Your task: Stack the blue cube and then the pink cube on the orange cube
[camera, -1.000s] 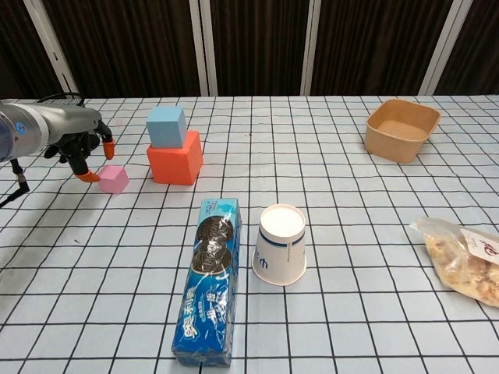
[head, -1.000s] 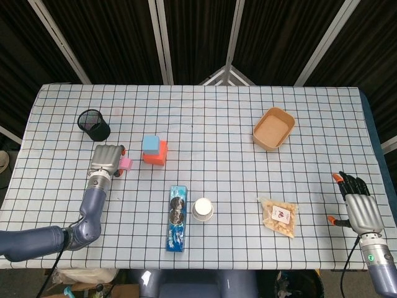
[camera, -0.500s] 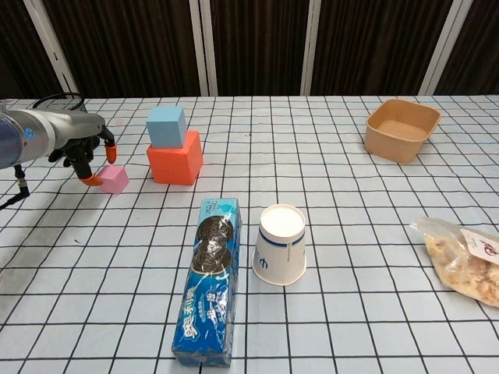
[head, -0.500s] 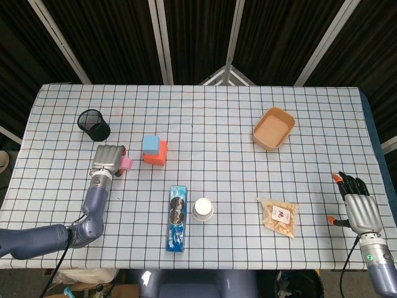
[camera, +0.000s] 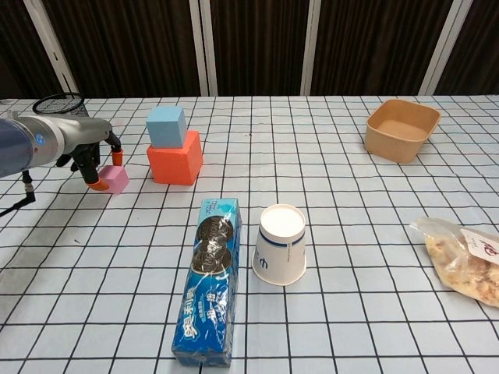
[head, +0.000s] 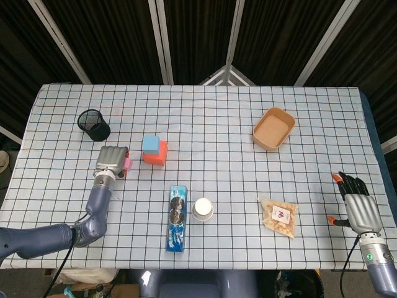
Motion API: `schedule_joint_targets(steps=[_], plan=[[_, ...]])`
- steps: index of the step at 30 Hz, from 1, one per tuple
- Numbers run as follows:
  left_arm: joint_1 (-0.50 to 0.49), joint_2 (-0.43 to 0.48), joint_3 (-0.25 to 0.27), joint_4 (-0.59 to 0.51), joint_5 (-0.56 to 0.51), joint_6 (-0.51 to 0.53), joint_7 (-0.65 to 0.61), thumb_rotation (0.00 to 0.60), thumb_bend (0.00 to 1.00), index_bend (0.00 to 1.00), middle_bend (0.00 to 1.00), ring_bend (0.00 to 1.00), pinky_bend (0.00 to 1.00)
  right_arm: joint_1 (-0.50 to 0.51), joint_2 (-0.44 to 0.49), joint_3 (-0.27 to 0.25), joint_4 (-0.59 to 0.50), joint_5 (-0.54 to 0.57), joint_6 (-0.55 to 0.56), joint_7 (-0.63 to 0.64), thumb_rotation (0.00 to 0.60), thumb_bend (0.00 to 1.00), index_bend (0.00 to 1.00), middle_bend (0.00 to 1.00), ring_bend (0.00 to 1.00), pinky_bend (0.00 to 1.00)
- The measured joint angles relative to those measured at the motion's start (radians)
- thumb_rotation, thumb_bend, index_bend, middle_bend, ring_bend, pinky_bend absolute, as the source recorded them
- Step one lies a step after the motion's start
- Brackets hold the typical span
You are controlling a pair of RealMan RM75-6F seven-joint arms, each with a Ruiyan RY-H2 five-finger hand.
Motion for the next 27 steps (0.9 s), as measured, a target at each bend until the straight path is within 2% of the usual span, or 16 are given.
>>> schedule_joint_targets(steps=[27], plan=[[0.002,0.007,-0.006,0.001,-0.012,-0.003,-0.011,0.600,0.34,0.40,0.86,0.70,0.72,0.007,-0.006,0.000,0.002,0.016,-0.024,-0.007,0.600,0.09,0.00,0.04,0.03,0.04]])
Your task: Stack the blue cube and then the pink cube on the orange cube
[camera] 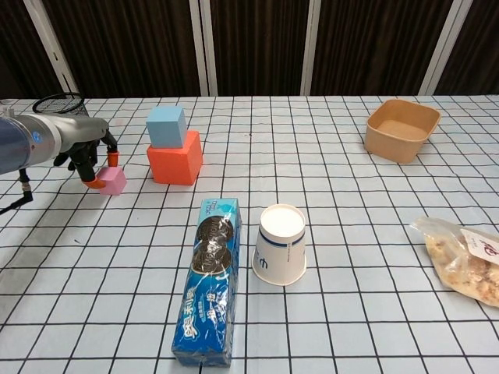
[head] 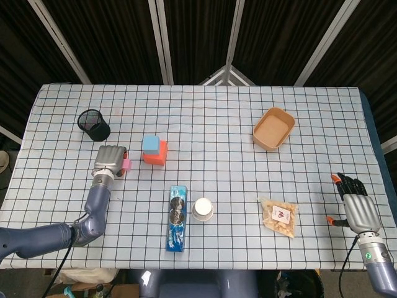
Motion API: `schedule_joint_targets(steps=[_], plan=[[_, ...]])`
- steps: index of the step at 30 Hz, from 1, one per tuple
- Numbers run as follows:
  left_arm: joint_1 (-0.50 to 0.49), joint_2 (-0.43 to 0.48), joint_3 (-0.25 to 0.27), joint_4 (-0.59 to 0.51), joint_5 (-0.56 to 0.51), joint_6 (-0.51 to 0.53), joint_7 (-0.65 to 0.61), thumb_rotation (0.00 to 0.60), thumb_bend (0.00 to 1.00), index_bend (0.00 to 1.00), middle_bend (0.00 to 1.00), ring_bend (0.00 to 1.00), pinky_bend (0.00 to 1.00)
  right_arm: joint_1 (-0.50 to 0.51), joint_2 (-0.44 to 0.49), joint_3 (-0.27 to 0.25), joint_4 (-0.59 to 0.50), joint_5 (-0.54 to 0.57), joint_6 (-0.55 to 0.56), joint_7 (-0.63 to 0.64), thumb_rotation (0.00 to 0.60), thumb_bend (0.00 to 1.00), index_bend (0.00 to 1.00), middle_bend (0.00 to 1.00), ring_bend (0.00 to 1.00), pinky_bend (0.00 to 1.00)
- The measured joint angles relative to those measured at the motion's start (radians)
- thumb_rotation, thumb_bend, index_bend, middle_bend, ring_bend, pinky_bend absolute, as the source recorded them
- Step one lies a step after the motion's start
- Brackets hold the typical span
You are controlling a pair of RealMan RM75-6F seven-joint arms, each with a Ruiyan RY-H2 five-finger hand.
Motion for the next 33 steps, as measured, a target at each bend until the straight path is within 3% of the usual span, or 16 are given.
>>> schedule_joint_targets(steps=[16,33], plan=[[-0.006,-0.012,-0.003,0.015,-0.003,-0.005,0.001,0.600,0.34,0.38,0.86,0.70,0.72,0.000,0.004,0.000,-0.005,0.005,-0.004,0.001,0.600,0.09,0.00,0.04,0.03,0.04],[-0.003,-0.007,-0.001,0.009,0.001,-0.005,-0.003,0.600,0.41,0.47,0.87,0.70,0.72,0.000,0.005,-0.001,-0.007,0.008,-0.006,-0.001,0.600,0.09,0.00,0.04,0.03,0.04]])
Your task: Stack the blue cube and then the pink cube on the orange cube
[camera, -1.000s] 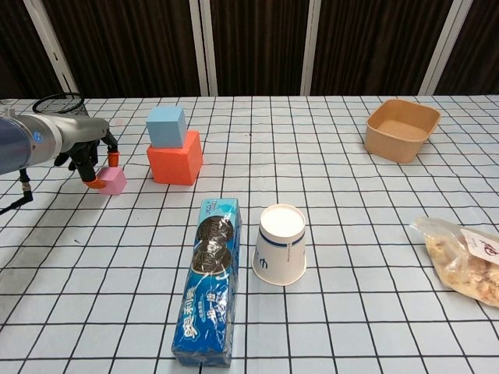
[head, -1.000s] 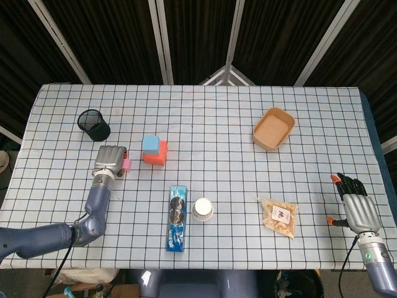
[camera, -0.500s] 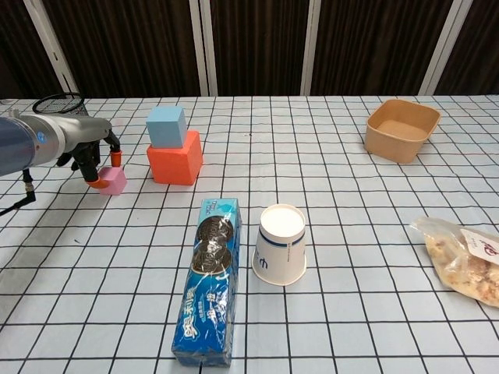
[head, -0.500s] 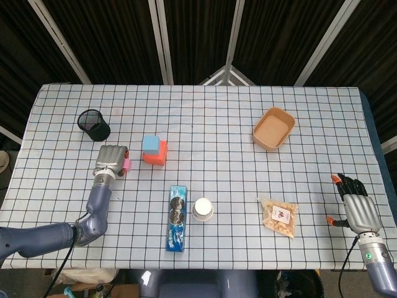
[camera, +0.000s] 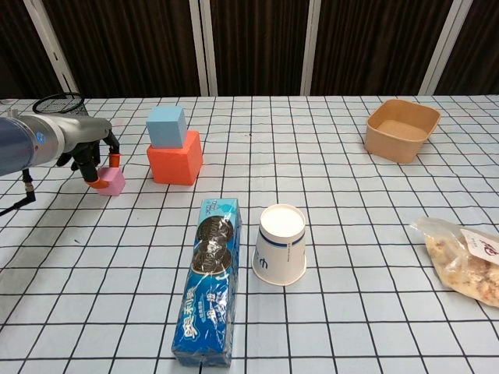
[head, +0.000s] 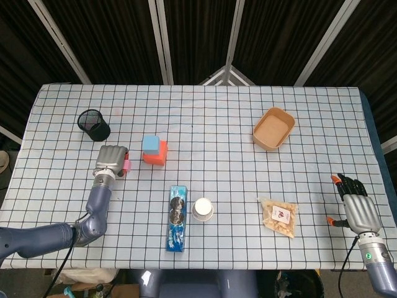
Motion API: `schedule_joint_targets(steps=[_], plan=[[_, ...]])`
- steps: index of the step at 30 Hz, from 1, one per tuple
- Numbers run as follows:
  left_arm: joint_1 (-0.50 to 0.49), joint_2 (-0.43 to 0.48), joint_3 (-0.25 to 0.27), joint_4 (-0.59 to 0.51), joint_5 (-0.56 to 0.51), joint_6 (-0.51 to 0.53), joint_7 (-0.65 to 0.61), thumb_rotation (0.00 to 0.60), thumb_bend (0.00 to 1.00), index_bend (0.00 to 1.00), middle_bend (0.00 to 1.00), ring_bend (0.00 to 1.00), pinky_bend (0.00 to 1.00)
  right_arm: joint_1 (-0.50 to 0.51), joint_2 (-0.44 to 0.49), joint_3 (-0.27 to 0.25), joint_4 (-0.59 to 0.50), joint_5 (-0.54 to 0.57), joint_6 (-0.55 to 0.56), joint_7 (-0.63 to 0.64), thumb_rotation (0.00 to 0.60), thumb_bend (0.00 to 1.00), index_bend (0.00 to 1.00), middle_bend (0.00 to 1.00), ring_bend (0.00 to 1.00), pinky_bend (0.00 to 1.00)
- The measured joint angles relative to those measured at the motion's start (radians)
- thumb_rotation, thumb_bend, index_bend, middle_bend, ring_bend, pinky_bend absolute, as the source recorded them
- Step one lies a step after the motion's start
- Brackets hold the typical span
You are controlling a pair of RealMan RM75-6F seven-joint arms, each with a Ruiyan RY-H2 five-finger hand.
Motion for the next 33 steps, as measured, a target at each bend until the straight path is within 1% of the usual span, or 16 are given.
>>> schedule_joint_targets(steps=[6,10,16,19,22,26,29,33], plan=[[-0.001,0.008,-0.003,-0.008,-0.005,0.001,0.001,0.600,0.44,0.48,0.87,0.70,0.72,0.000,0.000,0.000,0.000,0.000,0.000,0.001,0.600,0.09,0.00,0.04,0.03,0.04],[-0.002,0.027,-0.011,-0.037,-0.009,0.010,0.002,0.600,0.44,0.48,0.87,0.70,0.72,0.001,0.000,0.000,0.000,-0.001,0.000,0.002,0.600,0.09,0.00,0.04,0.03,0.04],[-0.009,0.087,-0.035,-0.138,-0.014,0.055,0.011,0.600,0.44,0.50,0.87,0.70,0.72,0.001,0.002,0.000,-0.001,-0.003,0.000,0.009,0.600,0.09,0.00,0.04,0.03,0.04],[-0.018,0.125,-0.051,-0.213,-0.017,0.094,0.027,0.600,0.44,0.52,0.86,0.70,0.72,0.000,0.004,-0.001,-0.003,-0.008,0.003,0.013,0.600,0.09,0.00,0.04,0.03,0.04],[-0.033,0.167,-0.073,-0.302,-0.033,0.143,0.055,0.600,0.44,0.52,0.86,0.70,0.72,-0.001,0.006,-0.002,-0.005,-0.014,0.007,0.017,0.600,0.09,0.00,0.04,0.03,0.04],[-0.073,0.220,-0.125,-0.425,-0.094,0.233,0.113,0.600,0.44,0.52,0.86,0.70,0.72,-0.003,0.009,-0.003,-0.008,-0.018,0.013,0.023,0.600,0.09,0.00,0.04,0.03,0.04],[-0.108,0.244,-0.172,-0.483,-0.160,0.298,0.149,0.600,0.44,0.53,0.86,0.70,0.72,-0.005,0.012,-0.003,-0.009,-0.020,0.017,0.027,0.600,0.09,0.00,0.04,0.03,0.04],[-0.158,0.259,-0.234,-0.523,-0.246,0.367,0.191,0.600,0.44,0.53,0.86,0.70,0.72,-0.006,0.014,-0.002,-0.010,-0.022,0.020,0.034,0.600,0.09,0.00,0.04,0.03,0.04]])
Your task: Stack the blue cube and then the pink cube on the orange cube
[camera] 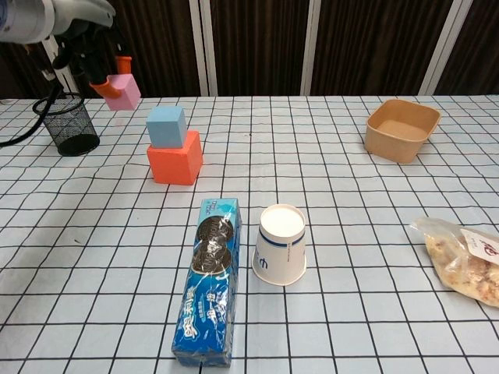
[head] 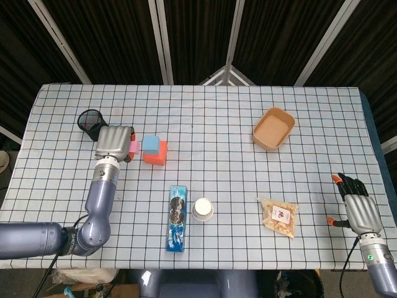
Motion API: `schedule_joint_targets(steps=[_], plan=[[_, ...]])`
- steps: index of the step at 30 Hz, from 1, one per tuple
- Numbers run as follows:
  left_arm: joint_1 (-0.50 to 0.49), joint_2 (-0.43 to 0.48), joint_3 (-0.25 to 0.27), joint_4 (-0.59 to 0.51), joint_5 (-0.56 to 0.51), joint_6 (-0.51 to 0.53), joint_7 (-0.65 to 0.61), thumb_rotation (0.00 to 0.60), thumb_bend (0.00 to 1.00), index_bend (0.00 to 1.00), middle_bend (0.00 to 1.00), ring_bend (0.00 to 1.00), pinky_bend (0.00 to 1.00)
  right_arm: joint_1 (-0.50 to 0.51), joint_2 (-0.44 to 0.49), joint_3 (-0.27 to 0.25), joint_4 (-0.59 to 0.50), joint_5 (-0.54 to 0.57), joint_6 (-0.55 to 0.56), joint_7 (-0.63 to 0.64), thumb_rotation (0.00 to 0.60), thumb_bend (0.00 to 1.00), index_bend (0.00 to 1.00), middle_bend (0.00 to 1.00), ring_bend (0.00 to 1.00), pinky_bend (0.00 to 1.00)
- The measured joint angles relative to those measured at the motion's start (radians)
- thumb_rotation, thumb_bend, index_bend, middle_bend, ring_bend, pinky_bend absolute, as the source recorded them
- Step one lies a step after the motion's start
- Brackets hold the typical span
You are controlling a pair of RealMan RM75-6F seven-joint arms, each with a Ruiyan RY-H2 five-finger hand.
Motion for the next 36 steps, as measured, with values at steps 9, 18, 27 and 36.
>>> schedule_joint_targets(steps=[9,18,27,36], plan=[[-0.091,-0.066,-0.076,0.100,-0.143,0.077,0.050,0.600,0.44,0.53,0.86,0.70,0.72,-0.001,0.003,0.002,0.008,0.002,-0.003,0.017,0.600,0.09,0.00,0.04,0.03,0.04],[-0.153,-0.185,-0.083,0.232,-0.149,0.086,0.085,0.600,0.44,0.52,0.86,0.70,0.72,0.004,-0.003,0.005,0.023,0.012,-0.017,0.021,0.600,0.09,0.00,0.04,0.03,0.04],[-0.168,-0.215,-0.110,0.270,-0.159,0.094,0.110,0.600,0.44,0.52,0.86,0.70,0.72,0.002,-0.001,0.006,0.017,0.010,-0.008,0.016,0.600,0.09,0.00,0.04,0.03,0.04],[-0.151,-0.213,-0.116,0.288,-0.166,0.092,0.130,0.600,0.44,0.52,0.86,0.70,0.72,0.000,0.000,0.005,0.015,0.008,-0.006,0.016,0.600,0.09,0.00,0.04,0.03,0.04]])
